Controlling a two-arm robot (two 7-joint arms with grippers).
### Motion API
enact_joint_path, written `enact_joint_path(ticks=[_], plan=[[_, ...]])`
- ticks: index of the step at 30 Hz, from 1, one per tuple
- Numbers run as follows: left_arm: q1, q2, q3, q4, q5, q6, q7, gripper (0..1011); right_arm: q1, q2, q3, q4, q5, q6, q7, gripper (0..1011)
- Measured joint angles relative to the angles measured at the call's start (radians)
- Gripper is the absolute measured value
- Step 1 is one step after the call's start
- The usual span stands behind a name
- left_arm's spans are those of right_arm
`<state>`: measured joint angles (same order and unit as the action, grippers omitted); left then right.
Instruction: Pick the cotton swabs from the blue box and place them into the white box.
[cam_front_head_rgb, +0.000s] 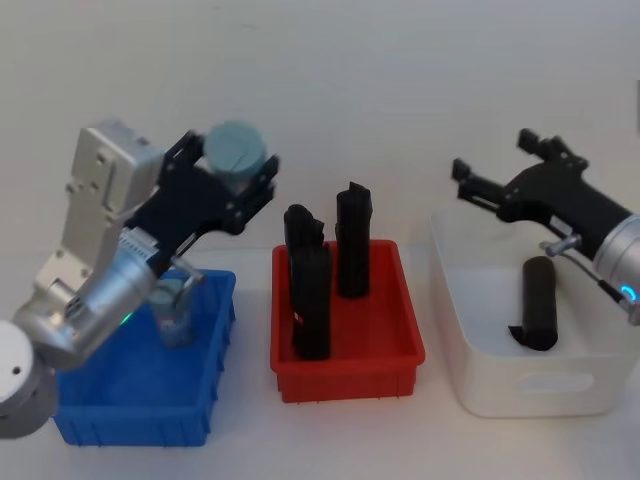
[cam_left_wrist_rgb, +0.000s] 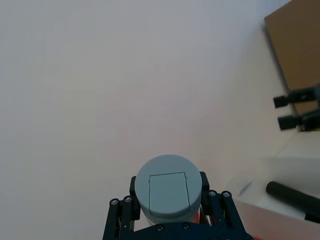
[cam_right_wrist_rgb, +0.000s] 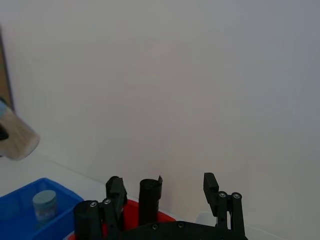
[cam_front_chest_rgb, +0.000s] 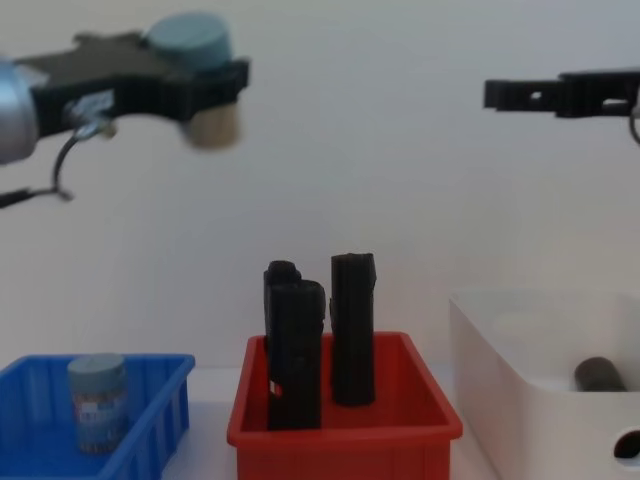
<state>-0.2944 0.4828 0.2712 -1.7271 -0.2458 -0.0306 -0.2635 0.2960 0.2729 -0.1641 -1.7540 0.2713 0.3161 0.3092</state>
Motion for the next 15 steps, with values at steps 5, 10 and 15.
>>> enact_joint_path(ticks=[5, 10, 15], plan=[[-0.051, -0.052, 0.021, 0.016, 0.023, -0.064, -0.050, 666, 0.015, 0.000, -0.018, 0.024, -0.026, 0.002, 0.084, 1002], [-0.093, -0.098, 0.040, 0.045, 0.038, -0.107, -0.087, 668, 0.028, -0.001, -0.032, 0.043, -0.049, 0.002, 0.146, 1002], [-0.127, -0.138, 0.058, 0.074, 0.052, -0.136, -0.118, 666, 0.054, -0.008, -0.059, 0.081, -0.091, -0.002, 0.243, 1002]])
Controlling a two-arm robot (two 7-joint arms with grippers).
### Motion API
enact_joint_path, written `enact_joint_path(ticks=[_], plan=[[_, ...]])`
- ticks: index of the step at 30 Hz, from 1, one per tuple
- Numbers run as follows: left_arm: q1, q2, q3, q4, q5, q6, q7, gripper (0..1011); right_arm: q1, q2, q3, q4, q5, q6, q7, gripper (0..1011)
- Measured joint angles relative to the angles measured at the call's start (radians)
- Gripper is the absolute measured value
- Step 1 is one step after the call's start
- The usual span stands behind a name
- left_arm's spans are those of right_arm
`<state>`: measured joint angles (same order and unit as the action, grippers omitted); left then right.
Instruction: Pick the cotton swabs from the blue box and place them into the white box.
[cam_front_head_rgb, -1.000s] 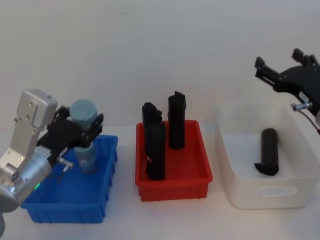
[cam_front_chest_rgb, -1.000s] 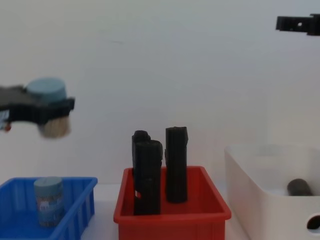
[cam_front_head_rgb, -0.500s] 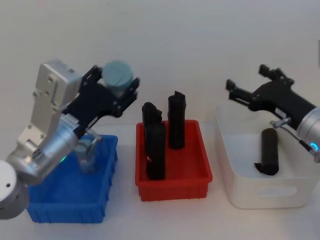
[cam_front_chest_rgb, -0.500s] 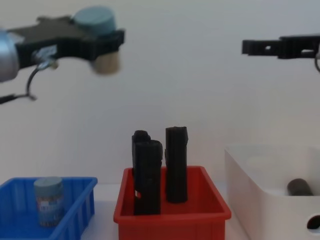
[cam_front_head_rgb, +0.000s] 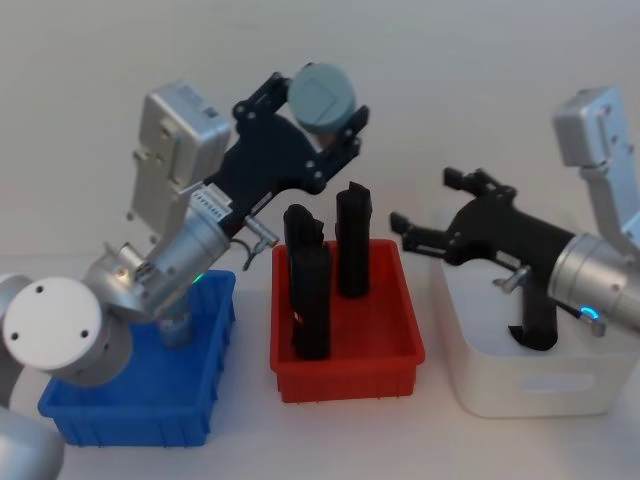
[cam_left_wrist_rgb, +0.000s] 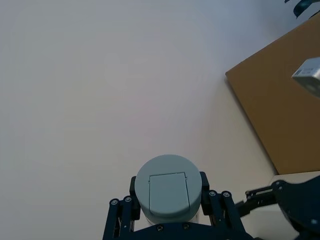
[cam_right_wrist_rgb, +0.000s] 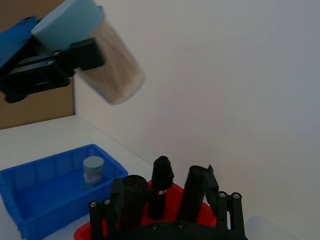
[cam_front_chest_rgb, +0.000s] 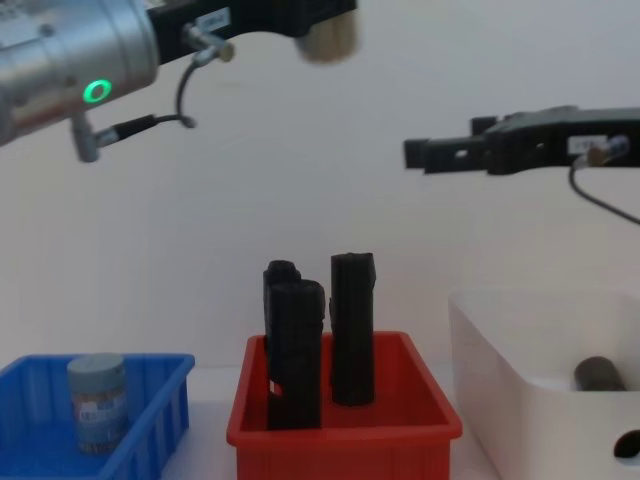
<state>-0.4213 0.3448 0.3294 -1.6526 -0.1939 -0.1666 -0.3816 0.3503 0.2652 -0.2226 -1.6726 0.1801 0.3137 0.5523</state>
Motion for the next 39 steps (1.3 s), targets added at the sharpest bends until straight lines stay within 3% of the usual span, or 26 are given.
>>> enact_joint_path(ticks=[10, 18, 21, 29, 39], plan=[[-0.045, -0.056, 0.030, 0.038, 0.025, -0.007, -0.039, 668, 0.052, -0.022, -0.049, 0.075, -0.085, -0.028, 0.162, 1002], [-0.049, -0.069, 0.043, 0.035, 0.046, 0.033, -0.035, 668, 0.104, -0.052, -0.094, 0.149, -0.171, -0.070, 0.271, 1002], [-0.044, -0.069, 0.045, 0.025, 0.056, 0.058, -0.022, 668, 0.130, -0.069, -0.118, 0.188, -0.224, -0.097, 0.313, 1002], [-0.021, -0.048, 0.043, -0.017, 0.076, 0.153, 0.031, 666, 0.168, -0.102, -0.166, 0.256, -0.333, -0.158, 0.338, 1002], [0.023, 0.001, 0.018, -0.072, 0.076, 0.259, 0.099, 666, 0.180, -0.115, -0.193, 0.287, -0.373, -0.203, 0.305, 1002]])
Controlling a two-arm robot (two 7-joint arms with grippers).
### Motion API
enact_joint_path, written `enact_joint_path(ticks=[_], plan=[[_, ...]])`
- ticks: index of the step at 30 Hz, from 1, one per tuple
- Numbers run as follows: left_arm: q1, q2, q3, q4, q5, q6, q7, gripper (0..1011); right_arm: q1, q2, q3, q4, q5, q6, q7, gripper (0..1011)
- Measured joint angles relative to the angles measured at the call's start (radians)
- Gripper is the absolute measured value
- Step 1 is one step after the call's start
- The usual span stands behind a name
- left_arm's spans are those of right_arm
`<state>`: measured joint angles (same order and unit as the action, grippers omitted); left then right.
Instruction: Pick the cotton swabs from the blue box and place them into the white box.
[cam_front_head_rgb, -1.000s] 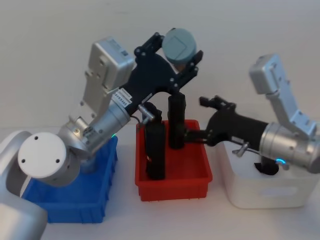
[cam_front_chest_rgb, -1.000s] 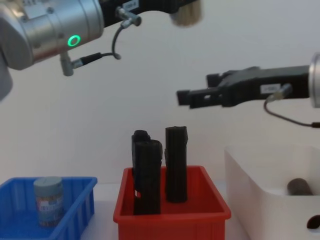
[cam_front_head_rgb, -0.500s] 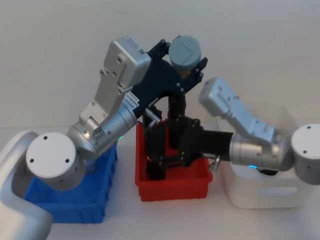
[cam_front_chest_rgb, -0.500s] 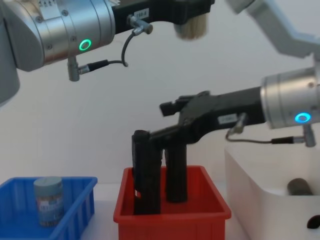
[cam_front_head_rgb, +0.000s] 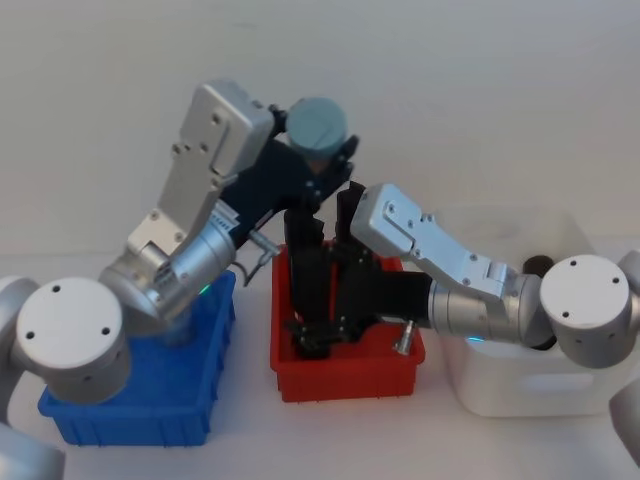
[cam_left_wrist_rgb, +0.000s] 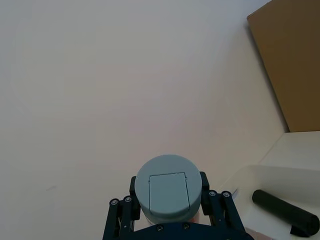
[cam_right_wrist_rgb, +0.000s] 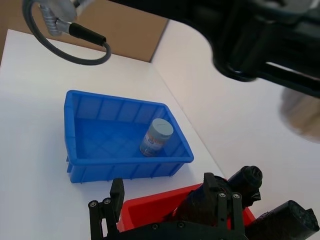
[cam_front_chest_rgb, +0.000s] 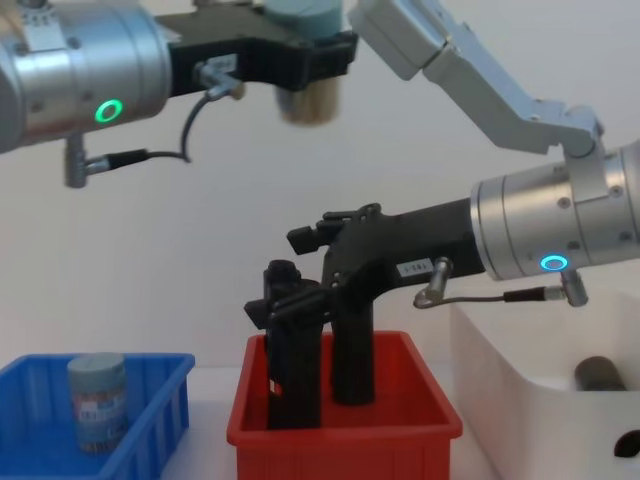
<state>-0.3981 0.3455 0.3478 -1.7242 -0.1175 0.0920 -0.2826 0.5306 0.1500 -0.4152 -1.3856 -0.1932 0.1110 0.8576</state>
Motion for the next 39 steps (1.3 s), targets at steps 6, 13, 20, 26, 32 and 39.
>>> enact_joint_path(ticks=[6, 13, 20, 26, 32, 39], plan=[[0.022, 0.027, -0.016, -0.014, -0.015, 0.034, 0.028, 668, 0.000, 0.001, -0.003, 0.001, 0.014, -0.006, -0.017, 1002], [0.035, 0.040, -0.026, -0.008, -0.036, 0.046, 0.042, 666, -0.010, 0.009, 0.001, -0.015, 0.069, 0.002, -0.037, 1002], [0.037, 0.040, -0.032, 0.019, -0.055, 0.047, 0.044, 666, -0.021, 0.021, 0.011, -0.048, 0.130, 0.022, -0.055, 1002], [0.035, 0.035, -0.032, 0.036, -0.063, 0.046, 0.043, 668, -0.026, 0.030, 0.017, -0.069, 0.161, 0.030, -0.073, 1002], [0.034, 0.033, -0.033, 0.047, -0.068, 0.046, 0.042, 668, -0.026, 0.035, 0.021, -0.080, 0.173, 0.031, -0.094, 1002], [0.035, 0.031, -0.033, 0.052, -0.071, 0.049, 0.042, 666, -0.020, 0.038, 0.025, -0.080, 0.177, 0.031, -0.120, 1002]])
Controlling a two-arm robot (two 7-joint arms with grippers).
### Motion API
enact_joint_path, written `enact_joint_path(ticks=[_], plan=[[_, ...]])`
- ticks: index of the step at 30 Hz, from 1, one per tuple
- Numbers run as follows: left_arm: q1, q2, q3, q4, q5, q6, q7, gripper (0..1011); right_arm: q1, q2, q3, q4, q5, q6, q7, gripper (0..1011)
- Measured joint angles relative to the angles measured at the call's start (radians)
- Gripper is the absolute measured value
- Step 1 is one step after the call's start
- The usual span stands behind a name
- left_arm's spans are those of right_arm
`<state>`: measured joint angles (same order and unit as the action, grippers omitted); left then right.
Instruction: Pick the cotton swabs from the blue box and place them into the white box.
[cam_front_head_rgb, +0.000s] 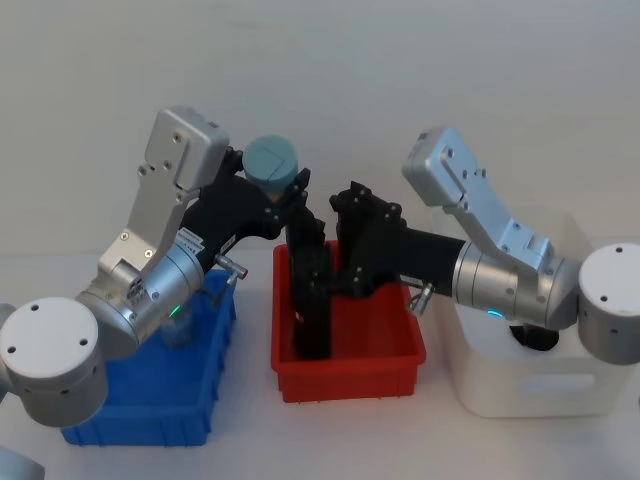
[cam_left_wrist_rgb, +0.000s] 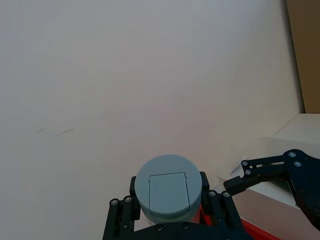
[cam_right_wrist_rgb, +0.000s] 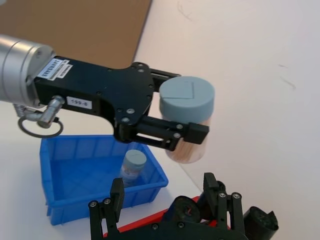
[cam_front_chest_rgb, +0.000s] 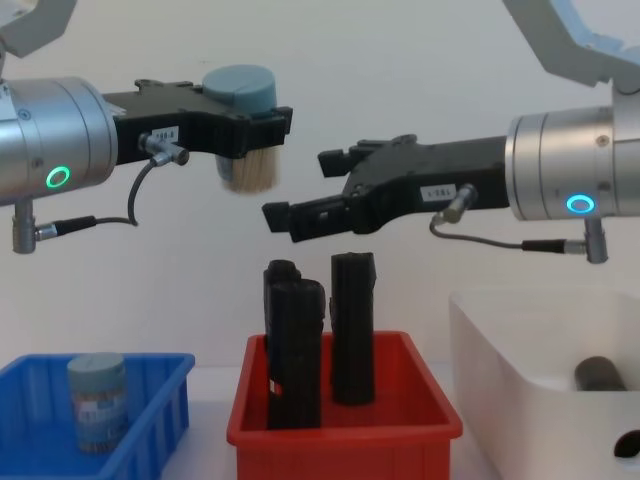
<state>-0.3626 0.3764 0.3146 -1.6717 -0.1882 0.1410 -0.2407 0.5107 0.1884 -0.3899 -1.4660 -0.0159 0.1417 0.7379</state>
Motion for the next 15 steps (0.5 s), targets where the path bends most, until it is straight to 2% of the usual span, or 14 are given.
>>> enact_joint_path(ticks=[15], plan=[[0.004, -0.003, 0.002, 0.004, -0.004, 0.008, -0.014, 666, 0.028, -0.002, 0.007, 0.024, 0.007, -0.001, -0.040, 1002]])
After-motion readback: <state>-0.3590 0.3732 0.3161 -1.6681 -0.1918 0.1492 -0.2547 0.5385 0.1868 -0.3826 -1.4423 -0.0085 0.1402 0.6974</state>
